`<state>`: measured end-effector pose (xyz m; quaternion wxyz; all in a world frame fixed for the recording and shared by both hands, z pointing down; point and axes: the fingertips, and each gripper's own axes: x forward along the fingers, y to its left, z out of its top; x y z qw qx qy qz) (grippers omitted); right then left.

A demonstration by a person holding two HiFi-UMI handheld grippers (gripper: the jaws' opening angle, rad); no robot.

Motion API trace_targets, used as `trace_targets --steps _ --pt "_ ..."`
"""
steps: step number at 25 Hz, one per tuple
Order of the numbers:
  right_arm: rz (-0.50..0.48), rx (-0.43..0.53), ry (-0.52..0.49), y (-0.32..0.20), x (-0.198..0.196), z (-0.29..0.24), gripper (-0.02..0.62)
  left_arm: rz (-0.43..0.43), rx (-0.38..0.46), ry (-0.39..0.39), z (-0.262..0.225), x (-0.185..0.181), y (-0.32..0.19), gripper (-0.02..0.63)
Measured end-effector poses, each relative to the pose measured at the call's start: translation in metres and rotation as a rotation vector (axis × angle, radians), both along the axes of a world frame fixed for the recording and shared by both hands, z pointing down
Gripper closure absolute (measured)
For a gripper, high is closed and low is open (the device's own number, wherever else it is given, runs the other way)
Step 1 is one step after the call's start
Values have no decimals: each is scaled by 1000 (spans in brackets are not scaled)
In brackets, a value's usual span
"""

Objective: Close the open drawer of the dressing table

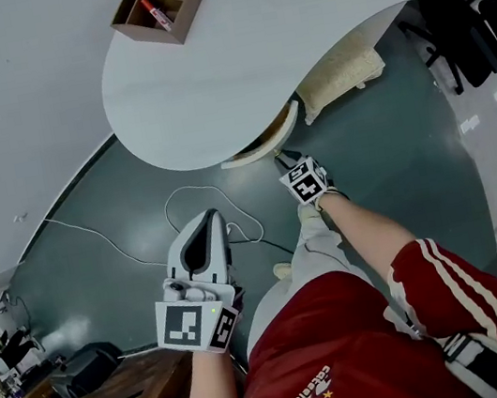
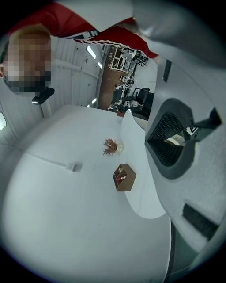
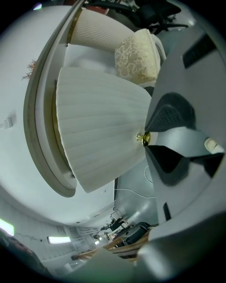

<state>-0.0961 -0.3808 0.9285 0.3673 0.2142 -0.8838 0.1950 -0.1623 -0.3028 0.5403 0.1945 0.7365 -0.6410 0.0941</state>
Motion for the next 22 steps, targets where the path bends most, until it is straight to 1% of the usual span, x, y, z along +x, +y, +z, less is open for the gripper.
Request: trace_targets --steps 4,7,9,16,22 --pt "-21 16 -2 -14 -13 -1 497 -21 -3 -8 -1 -12 -3 606" --pt "-48 31 -9 -17 -17 -1 497 -37 -3 -9 0 -20 -6 606" --pt "-49 28 -19 -17 -19 2 497 -44 -4 -9 1 -24 -9 606" --pt "-62 43 -24 -27 -29 0 497 -40 4 -2 2 -22 -24 606" --pt "-63 55 -39 -38 -40 -1 497 -53 -4 -13 4 -26 -26 606"
